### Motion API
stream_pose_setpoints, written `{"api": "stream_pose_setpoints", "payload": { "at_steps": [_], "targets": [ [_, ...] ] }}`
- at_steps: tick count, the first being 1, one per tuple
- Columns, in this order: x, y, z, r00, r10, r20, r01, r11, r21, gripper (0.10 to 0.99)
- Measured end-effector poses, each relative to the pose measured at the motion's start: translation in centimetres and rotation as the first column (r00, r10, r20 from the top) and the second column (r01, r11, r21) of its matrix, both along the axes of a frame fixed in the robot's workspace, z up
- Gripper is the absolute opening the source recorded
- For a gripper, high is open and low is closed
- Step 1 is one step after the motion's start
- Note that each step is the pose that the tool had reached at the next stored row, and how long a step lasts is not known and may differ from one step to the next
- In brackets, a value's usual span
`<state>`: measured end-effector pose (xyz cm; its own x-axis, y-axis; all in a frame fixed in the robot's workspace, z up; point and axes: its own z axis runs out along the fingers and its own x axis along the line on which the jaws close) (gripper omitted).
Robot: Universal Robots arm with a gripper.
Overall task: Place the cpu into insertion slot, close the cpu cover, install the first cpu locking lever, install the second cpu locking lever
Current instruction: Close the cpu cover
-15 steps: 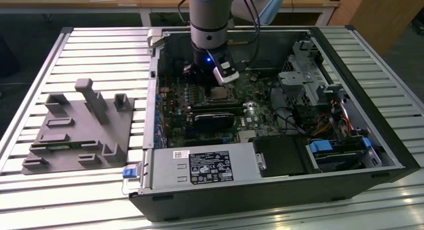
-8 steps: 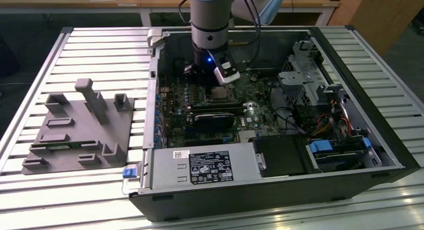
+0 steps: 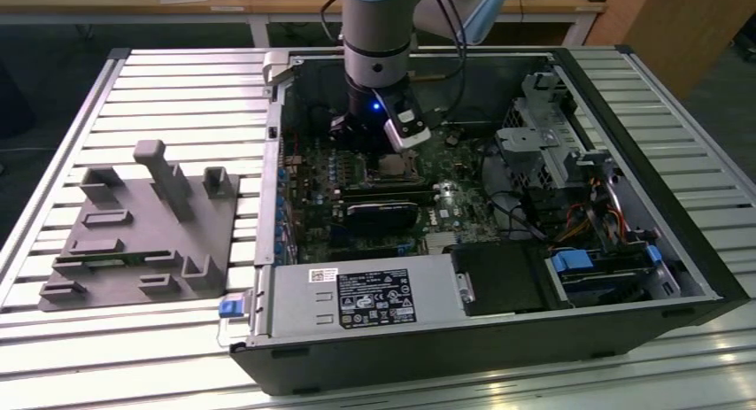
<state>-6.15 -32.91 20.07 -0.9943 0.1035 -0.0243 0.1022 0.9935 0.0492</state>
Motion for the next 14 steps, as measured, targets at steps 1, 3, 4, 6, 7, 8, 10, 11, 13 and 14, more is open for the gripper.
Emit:
{"api": "stream_pose_setpoints", "payload": {
  "at_steps": [1,3,4,6,7,8,10,11,13,14],
  "targets": [
    [0.0,0.0,0.11,1.0,0.0,0.0001,0.0,1.0,0.0,0.106],
    [0.0,0.0,0.39,1.0,0.0,0.0003,0.0,1.0,0.0,0.106],
    [0.01,0.0,0.54,1.0,0.0,0.0002,0.0,1.0,0.0,0.106],
    [0.0,0.0,0.74,1.0,0.0,0.0002,0.0,1.0,0.0,0.106],
    [0.04,0.0,0.73,1.0,0.0,0.0004,0.0,1.0,0.0,0.106],
    [0.15,0.0,0.73,1.0,0.0,0.0003,0.0,1.0,0.0,0.106],
    [0.5,0.0,0.74,1.0,0.0,0.0001,0.0,1.0,0.0,0.106],
    [0.71,0.0,0.74,1.0,0.0,-0.0001,0.0,1.0,0.0,0.106],
    [1.18,0.01,0.74,1.0,0.0,-0.0005,0.0,1.0,0.0,0.106],
    [1.41,0.01,0.74,1.0,0.0,-0.0007,0.0,1.0,0.0,0.106]
  ]
}}
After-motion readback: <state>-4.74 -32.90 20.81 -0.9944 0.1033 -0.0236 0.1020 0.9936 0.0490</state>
